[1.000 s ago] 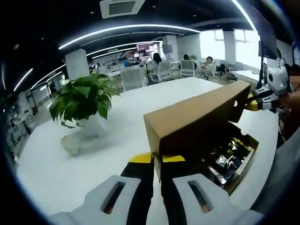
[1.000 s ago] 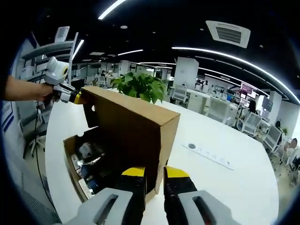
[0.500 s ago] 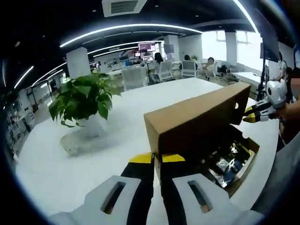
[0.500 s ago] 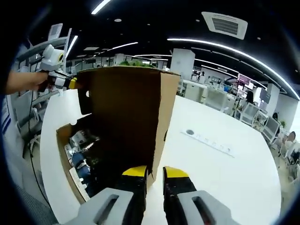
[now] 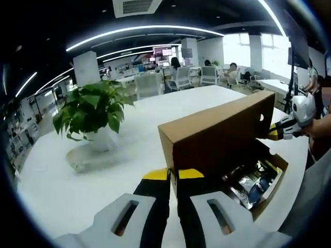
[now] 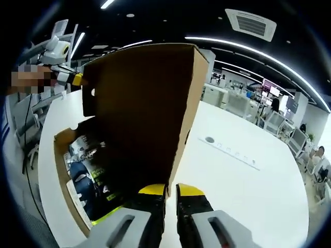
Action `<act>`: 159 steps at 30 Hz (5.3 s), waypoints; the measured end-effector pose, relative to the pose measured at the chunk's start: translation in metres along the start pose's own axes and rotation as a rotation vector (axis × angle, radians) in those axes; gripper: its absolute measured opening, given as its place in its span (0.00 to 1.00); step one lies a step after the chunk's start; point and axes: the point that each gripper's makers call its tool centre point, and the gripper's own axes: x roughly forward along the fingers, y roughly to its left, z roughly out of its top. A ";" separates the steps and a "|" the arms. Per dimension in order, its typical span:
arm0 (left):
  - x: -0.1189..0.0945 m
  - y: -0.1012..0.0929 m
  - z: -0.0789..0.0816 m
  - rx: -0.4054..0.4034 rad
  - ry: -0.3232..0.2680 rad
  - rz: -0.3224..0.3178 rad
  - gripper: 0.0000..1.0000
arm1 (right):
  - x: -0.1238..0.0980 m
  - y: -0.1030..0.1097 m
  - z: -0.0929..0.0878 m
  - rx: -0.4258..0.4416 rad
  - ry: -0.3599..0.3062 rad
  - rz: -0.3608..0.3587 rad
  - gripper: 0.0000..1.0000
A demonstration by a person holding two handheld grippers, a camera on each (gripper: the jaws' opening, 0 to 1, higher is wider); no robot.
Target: Operate the shoe box by opening the lid, removing the specified soft item, and placing it in the target area until the item is outside and the box remains undamaged.
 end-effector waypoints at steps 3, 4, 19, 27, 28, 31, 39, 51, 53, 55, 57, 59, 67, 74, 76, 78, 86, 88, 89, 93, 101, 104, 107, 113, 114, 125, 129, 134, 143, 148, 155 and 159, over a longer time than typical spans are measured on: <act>0.001 0.000 0.001 -0.003 -0.001 0.000 0.01 | 0.001 0.002 0.001 0.001 0.000 0.005 0.00; 0.002 0.000 0.001 0.004 0.000 0.002 0.01 | 0.001 0.001 0.001 -0.012 0.002 -0.003 0.00; 0.002 0.005 -0.009 0.033 0.009 0.010 0.07 | 0.003 -0.002 0.008 -0.002 -0.004 -0.008 0.00; 0.005 0.006 -0.032 0.016 0.051 0.019 0.08 | 0.003 -0.003 0.007 -0.012 0.001 -0.005 0.00; 0.005 0.005 -0.034 0.018 0.054 0.020 0.09 | 0.004 -0.003 0.007 -0.012 0.002 -0.006 0.00; 0.009 0.005 -0.042 0.015 0.071 0.020 0.09 | 0.003 -0.003 0.008 -0.011 0.002 -0.007 0.00; 0.018 0.002 -0.060 0.010 0.114 0.018 0.08 | 0.005 -0.004 0.008 -0.002 0.003 -0.008 0.00; 0.031 -0.003 -0.078 0.001 0.165 0.019 0.07 | 0.005 -0.004 0.011 0.018 0.005 -0.008 0.00; 0.033 -0.004 -0.080 0.001 0.175 0.018 0.06 | 0.006 -0.005 0.011 0.023 0.004 -0.009 0.00; 0.034 -0.003 -0.080 -0.002 0.177 0.020 0.06 | 0.006 -0.005 0.012 0.028 0.001 -0.009 0.00; 0.035 -0.004 -0.079 -0.006 0.177 0.018 0.04 | 0.007 -0.005 0.012 0.028 0.001 -0.010 0.00; 0.037 -0.004 -0.079 -0.003 0.182 0.019 0.03 | 0.007 -0.006 0.013 0.029 0.002 -0.009 0.00; 0.044 -0.003 -0.076 -0.012 0.191 0.020 0.01 | 0.010 -0.009 0.016 0.037 -0.003 -0.010 0.00; 0.047 -0.002 -0.075 -0.023 0.192 0.012 0.00 | 0.013 -0.011 0.018 0.047 -0.005 -0.008 0.00; 0.048 -0.001 -0.074 -0.027 0.194 0.010 0.00 | 0.014 -0.012 0.019 0.052 -0.006 -0.008 0.00; 0.049 -0.001 -0.074 -0.033 0.196 0.009 0.00 | 0.015 -0.013 0.019 0.056 -0.006 -0.008 0.00; 0.054 0.001 -0.073 -0.054 0.200 0.008 0.00 | 0.022 -0.018 0.021 0.071 -0.002 -0.006 0.00; 0.055 0.002 -0.073 -0.057 0.200 0.008 0.00 | 0.023 -0.018 0.021 0.073 -0.001 -0.007 0.00; 0.056 0.002 -0.073 -0.057 0.200 0.008 0.00 | 0.024 -0.019 0.021 0.072 0.000 -0.007 0.00; 0.058 0.002 -0.073 -0.065 0.200 0.010 0.00 | 0.027 -0.020 0.021 0.071 0.004 -0.007 0.00; 0.062 0.003 -0.074 -0.079 0.202 0.016 0.00 | 0.034 -0.025 0.019 0.070 0.013 -0.008 0.00; 0.064 0.003 -0.074 -0.096 0.207 0.018 0.00 | 0.037 -0.026 0.018 0.072 0.017 -0.006 0.00; 0.066 0.004 -0.075 -0.097 0.208 0.018 0.00 | 0.039 -0.026 0.018 0.060 0.024 -0.003 0.00; 0.067 0.004 -0.076 -0.122 0.211 0.022 0.00 | 0.043 -0.027 0.016 0.058 0.031 -0.004 0.00; 0.067 0.003 -0.077 -0.128 0.211 0.023 0.00 | 0.043 -0.027 0.016 0.057 0.032 -0.004 0.00; 0.066 0.002 -0.076 -0.103 0.219 0.036 0.01 | 0.041 -0.026 0.015 0.079 0.041 0.014 0.00; 0.062 0.001 -0.067 -0.092 0.195 0.036 0.05 | 0.036 -0.024 0.015 0.082 0.042 0.023 0.03; 0.058 -0.001 -0.063 -0.073 0.189 0.037 0.09 | 0.029 -0.017 0.015 0.059 0.037 0.042 0.10; 0.044 -0.010 -0.055 -0.042 0.168 0.030 0.11 | 0.016 -0.007 0.018 0.050 0.017 0.066 0.18; 0.036 -0.027 -0.048 -0.020 0.138 -0.006 0.13 | 0.009 0.003 0.021 0.055 0.010 0.084 0.21; 0.024 -0.051 -0.048 0.006 0.129 -0.062 0.14 | -0.002 0.019 0.024 0.030 -0.005 0.115 0.23; 0.019 -0.063 -0.052 0.003 0.130 -0.093 0.14 | -0.004 0.025 0.023 0.036 0.001 0.127 0.25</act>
